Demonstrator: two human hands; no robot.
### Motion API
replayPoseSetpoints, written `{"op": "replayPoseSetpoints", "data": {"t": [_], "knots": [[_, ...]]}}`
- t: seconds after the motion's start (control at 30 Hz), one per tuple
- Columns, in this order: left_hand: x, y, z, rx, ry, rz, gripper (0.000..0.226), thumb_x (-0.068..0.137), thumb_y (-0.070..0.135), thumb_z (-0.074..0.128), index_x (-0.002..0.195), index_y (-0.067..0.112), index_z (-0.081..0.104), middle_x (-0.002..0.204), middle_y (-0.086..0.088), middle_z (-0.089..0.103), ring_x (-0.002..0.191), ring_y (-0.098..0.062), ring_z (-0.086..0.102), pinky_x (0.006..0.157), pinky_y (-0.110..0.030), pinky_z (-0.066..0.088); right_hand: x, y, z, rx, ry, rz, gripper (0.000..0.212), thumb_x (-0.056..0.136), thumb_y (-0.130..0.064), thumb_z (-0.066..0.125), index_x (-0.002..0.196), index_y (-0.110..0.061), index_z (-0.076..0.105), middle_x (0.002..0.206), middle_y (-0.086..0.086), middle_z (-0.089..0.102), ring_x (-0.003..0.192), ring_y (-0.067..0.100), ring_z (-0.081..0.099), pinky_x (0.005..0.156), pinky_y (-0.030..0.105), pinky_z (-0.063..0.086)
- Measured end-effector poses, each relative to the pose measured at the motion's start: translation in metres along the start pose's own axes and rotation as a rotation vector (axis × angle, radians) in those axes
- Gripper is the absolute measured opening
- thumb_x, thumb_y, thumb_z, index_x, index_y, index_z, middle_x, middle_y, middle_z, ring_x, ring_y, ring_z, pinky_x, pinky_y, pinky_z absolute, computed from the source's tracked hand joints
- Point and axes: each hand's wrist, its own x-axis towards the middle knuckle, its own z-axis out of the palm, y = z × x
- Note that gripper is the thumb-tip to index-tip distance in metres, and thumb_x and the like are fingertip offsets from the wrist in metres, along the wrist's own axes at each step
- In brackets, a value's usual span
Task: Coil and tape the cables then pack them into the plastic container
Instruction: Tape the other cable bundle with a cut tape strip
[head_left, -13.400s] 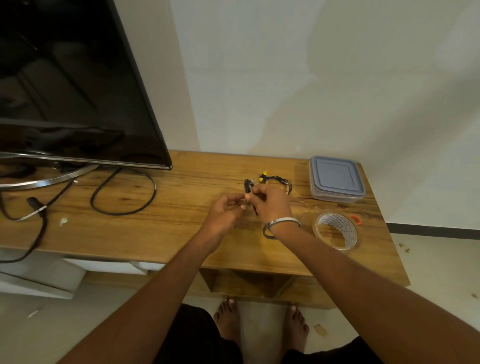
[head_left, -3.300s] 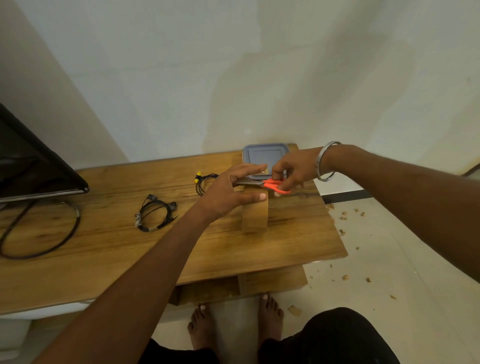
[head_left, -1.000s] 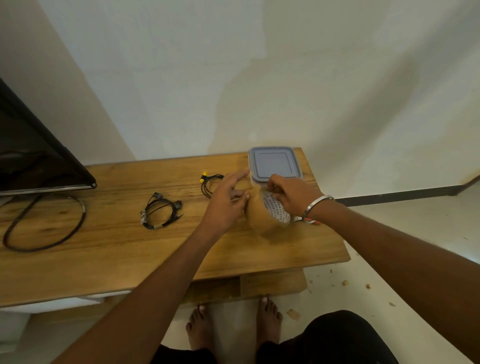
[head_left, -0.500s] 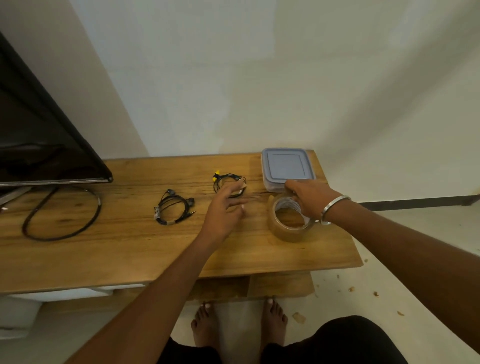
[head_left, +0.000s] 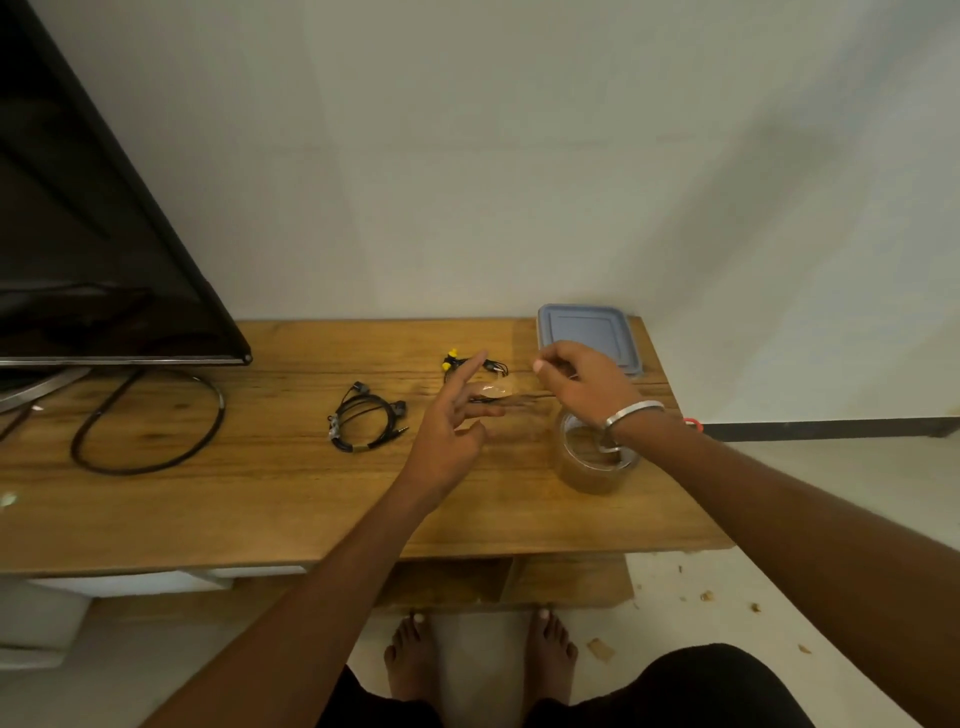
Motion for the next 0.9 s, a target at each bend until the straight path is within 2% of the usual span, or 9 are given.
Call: {"op": "replayPoseSetpoints", "data": {"t": [0.1, 0.17, 0.27, 0.43, 0.53, 0.63, 0.73, 0.83, 0.9], "knots": [[-0.001, 0.002, -0.005, 0.027, -0.003, -0.011, 0.085, 0.086, -0.015, 0.051, 0.147, 0.041, 0.034, 0.131, -0.001, 0.055, 0.11, -0.012, 0.064, 0.084, -0.052, 0.057, 0.004, -0.009, 0.013, 0.11, -0.097, 0.089, 0.025, 0.093, -0.034, 0.053, 0.107, -0.015, 0.063, 0.092, 0.0, 0.065, 0.084, 0.014, 0.06, 0.073, 0.022, 0.048], [-0.002, 0.003, -0.008, 0.031, 0.002, -0.011, 0.086, 0.085, -0.017, 0.051, 0.147, 0.041, 0.034, 0.128, 0.001, 0.057, 0.11, -0.012, 0.064, 0.083, -0.055, 0.056, 0.004, -0.011, 0.02, 0.169, -0.137, 0.115, 0.021, 0.091, -0.033, 0.057, 0.103, -0.017, 0.063, 0.088, -0.001, 0.066, 0.082, 0.015, 0.062, 0.075, 0.026, 0.051], [-0.003, 0.002, -0.012, 0.039, -0.007, 0.002, 0.086, 0.084, -0.018, 0.051, 0.148, 0.038, 0.034, 0.125, 0.005, 0.06, 0.109, -0.011, 0.064, 0.082, -0.059, 0.054, 0.003, -0.012, 0.03, 0.222, -0.125, 0.144, 0.017, 0.09, -0.028, 0.06, 0.104, -0.017, 0.062, 0.086, 0.0, 0.067, 0.076, 0.013, 0.063, 0.071, 0.025, 0.052], [-0.004, 0.004, -0.015, 0.06, -0.015, 0.011, 0.085, 0.086, -0.017, 0.052, 0.148, 0.038, 0.034, 0.123, 0.008, 0.06, 0.109, -0.009, 0.063, 0.081, -0.058, 0.055, 0.003, -0.014, 0.038, 0.371, -0.093, 0.221, 0.02, 0.09, -0.027, 0.06, 0.106, -0.015, 0.061, 0.085, 0.002, 0.068, 0.07, 0.011, 0.062, 0.066, 0.022, 0.053], [-0.004, 0.002, -0.016, 0.065, -0.008, 0.009, 0.085, 0.085, -0.017, 0.052, 0.148, 0.038, 0.034, 0.125, 0.011, 0.058, 0.11, -0.009, 0.063, 0.082, -0.057, 0.055, 0.004, -0.014, 0.039, 0.371, -0.101, 0.225, 0.018, 0.09, -0.025, 0.06, 0.104, -0.013, 0.062, 0.08, -0.001, 0.067, 0.067, 0.01, 0.061, 0.064, 0.021, 0.053], [-0.003, -0.001, -0.016, 0.088, -0.009, 0.008, 0.085, 0.086, -0.016, 0.052, 0.147, 0.041, 0.033, 0.126, 0.011, 0.055, 0.111, -0.007, 0.062, 0.082, -0.052, 0.057, 0.005, -0.014, 0.042, 0.345, -0.09, 0.206, 0.012, 0.088, -0.02, 0.063, 0.098, -0.012, 0.063, 0.078, 0.0, 0.066, 0.066, 0.011, 0.061, 0.062, 0.021, 0.053], [-0.001, -0.006, -0.016, 0.109, -0.014, 0.029, 0.084, 0.086, -0.015, 0.051, 0.148, 0.04, 0.032, 0.128, 0.006, 0.057, 0.112, -0.006, 0.061, 0.081, -0.047, 0.059, 0.006, -0.01, 0.043, 0.313, -0.055, 0.189, 0.011, 0.086, -0.019, 0.065, 0.095, -0.012, 0.064, 0.083, 0.001, 0.067, 0.073, 0.015, 0.063, 0.066, 0.027, 0.056], [0.003, -0.012, -0.016, 0.148, -0.025, 0.035, 0.082, 0.087, -0.015, 0.049, 0.149, 0.036, 0.031, 0.122, 0.008, 0.064, 0.11, -0.002, 0.06, 0.074, -0.03, 0.054, 0.006, -0.006, 0.041, 0.286, -0.051, 0.172, 0.013, 0.086, -0.019, 0.066, 0.096, -0.01, 0.066, 0.089, 0.004, 0.067, 0.079, 0.019, 0.063, 0.073, 0.032, 0.057], [0.009, -0.015, -0.016, 0.19, 0.008, 0.02, 0.08, 0.086, -0.015, 0.049, 0.149, 0.032, 0.033, 0.114, 0.008, 0.067, 0.103, 0.001, 0.061, 0.076, -0.018, 0.051, 0.005, -0.003, 0.036, 0.32, -0.004, 0.161, 0.01, 0.086, -0.016, 0.065, 0.093, -0.01, 0.065, 0.086, 0.005, 0.066, 0.078, 0.021, 0.062, 0.072, 0.032, 0.057]]}}
